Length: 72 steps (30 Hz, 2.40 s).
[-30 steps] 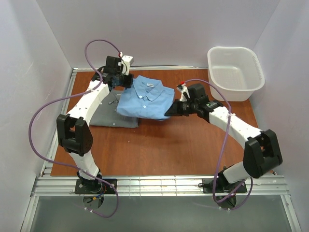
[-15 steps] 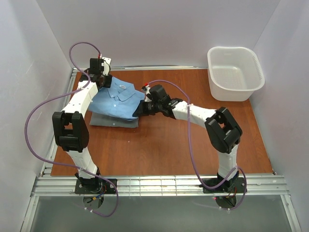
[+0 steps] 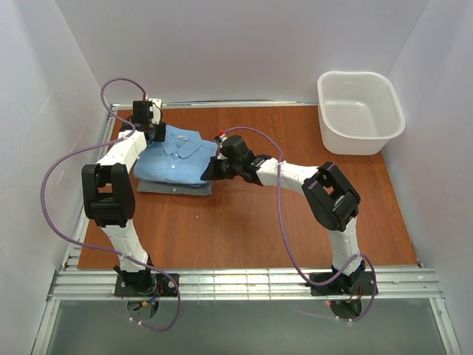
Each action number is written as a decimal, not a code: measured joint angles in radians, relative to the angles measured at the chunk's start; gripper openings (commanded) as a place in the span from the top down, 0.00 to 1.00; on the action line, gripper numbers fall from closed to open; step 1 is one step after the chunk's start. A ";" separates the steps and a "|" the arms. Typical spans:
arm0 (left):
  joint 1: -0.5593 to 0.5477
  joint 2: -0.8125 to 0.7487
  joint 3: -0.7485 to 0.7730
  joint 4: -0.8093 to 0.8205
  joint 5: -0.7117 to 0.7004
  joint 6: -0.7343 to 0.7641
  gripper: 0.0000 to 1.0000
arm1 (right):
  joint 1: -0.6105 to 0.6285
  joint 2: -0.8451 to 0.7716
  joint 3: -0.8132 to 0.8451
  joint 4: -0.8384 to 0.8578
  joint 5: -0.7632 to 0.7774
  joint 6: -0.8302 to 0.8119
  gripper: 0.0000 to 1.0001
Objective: Fold and stack the long sleeve shirts
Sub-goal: Neatly place the folded shirt to the corner
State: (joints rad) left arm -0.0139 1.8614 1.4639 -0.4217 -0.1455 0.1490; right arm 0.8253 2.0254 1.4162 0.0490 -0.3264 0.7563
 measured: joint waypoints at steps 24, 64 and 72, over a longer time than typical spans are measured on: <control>0.000 0.097 -0.044 0.074 0.034 -0.069 0.85 | 0.027 0.012 -0.052 0.003 0.106 0.024 0.69; 0.135 -0.059 -0.228 0.145 0.361 -0.579 0.43 | -0.089 0.105 0.102 0.170 -0.226 -0.014 0.73; 0.212 0.005 -0.340 0.203 0.396 -0.663 0.42 | -0.084 0.140 -0.095 0.245 -0.253 0.017 0.75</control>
State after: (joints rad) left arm 0.1986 1.8668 1.1236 -0.2192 0.2501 -0.5140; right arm 0.7414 2.1658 1.3216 0.2935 -0.5797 0.7731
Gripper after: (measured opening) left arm 0.571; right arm 0.257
